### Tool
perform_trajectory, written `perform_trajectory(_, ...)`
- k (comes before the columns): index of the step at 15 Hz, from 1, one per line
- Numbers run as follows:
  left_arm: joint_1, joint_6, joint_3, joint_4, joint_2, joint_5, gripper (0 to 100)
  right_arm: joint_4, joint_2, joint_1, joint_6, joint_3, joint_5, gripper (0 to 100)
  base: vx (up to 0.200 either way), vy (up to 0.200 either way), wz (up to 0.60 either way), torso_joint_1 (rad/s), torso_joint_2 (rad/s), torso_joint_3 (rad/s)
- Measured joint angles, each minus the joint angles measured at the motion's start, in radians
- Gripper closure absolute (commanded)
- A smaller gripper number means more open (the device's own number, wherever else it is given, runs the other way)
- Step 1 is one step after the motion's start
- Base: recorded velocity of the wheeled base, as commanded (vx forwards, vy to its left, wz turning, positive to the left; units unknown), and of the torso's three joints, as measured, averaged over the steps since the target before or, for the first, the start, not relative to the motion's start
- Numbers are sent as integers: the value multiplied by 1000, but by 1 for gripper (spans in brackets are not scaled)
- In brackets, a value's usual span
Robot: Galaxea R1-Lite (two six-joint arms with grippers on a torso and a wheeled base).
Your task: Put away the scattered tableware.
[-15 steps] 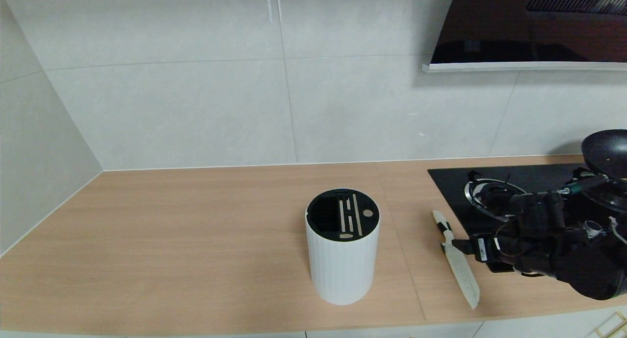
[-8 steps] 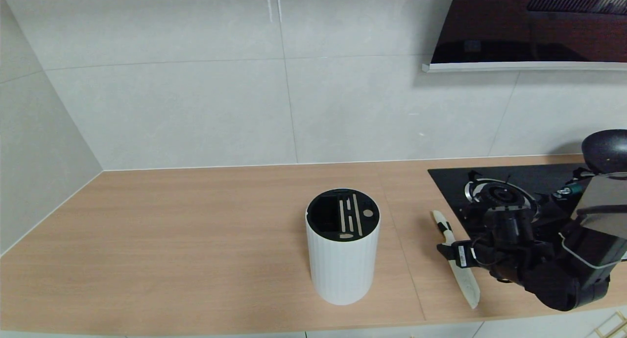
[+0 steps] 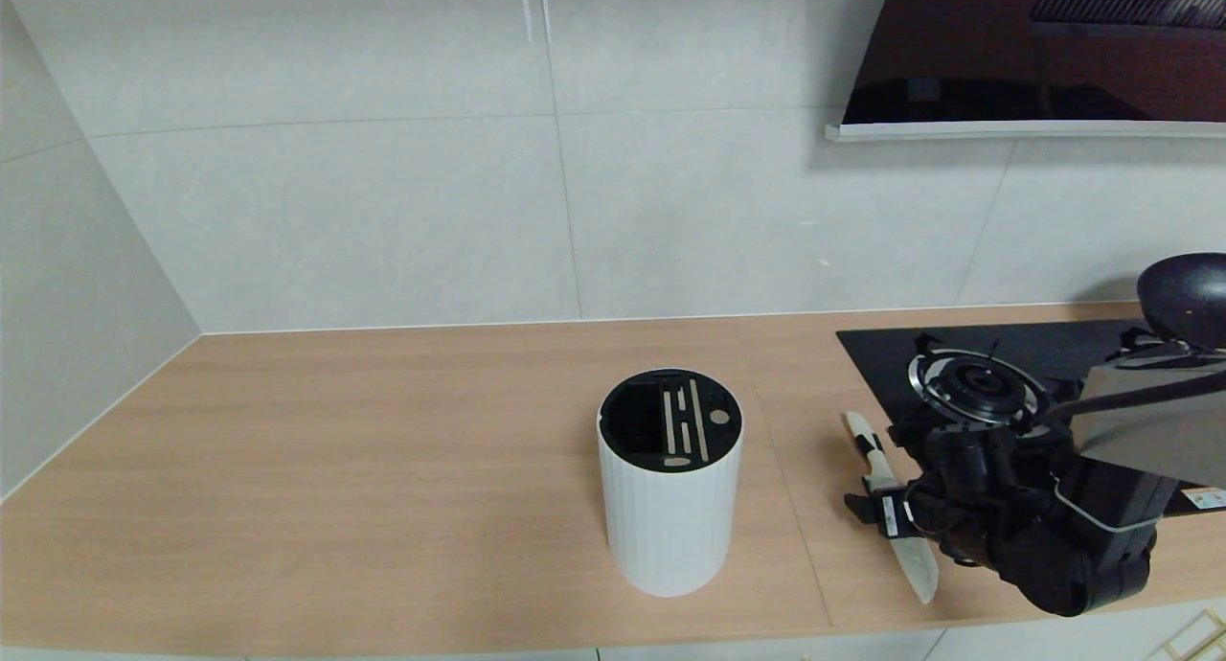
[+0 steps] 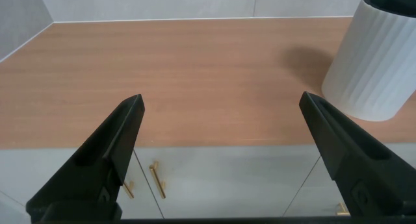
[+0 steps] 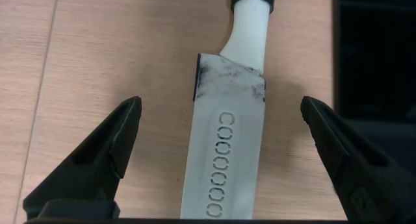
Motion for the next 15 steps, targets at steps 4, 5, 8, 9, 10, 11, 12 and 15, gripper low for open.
perform_trajectory(4, 0, 0, 0, 0, 0, 0, 0, -32, 23, 0, 11, -7, 0, 0, 0, 0, 0, 0, 0, 0)
perform_trajectory(5, 0, 0, 0, 0, 0, 0, 0, -33, 26, 0, 11, -8, 0, 0, 0, 0, 0, 0, 0, 0)
perform_trajectory(8, 0, 0, 0, 0, 0, 0, 0, -34, 33, -1, 15, -11, -1, 0, 0, 0, 0, 0, 0, 0)
perform_trajectory(9, 0, 0, 0, 0, 0, 0, 0, -34, 35, -1, 16, -11, -1, 0, 0, 0, 0, 0, 0, 0)
perform_trajectory(10, 0, 0, 0, 0, 0, 0, 0, -34, 36, -1, 16, -11, -1, 0, 0, 0, 0, 0, 0, 0)
perform_trajectory(11, 0, 0, 0, 0, 0, 0, 0, -35, 37, -1, 16, -12, -1, 0, 0, 0, 0, 0, 0, 0)
perform_trajectory(12, 0, 0, 0, 0, 0, 0, 0, -34, 39, -2, 16, -12, -1, 0, 0, 0, 0, 0, 0, 0)
perform_trajectory(15, 0, 0, 0, 0, 0, 0, 0, -36, 43, -4, 19, -13, -1, 100, 0, 0, 0, 0, 0, 0)
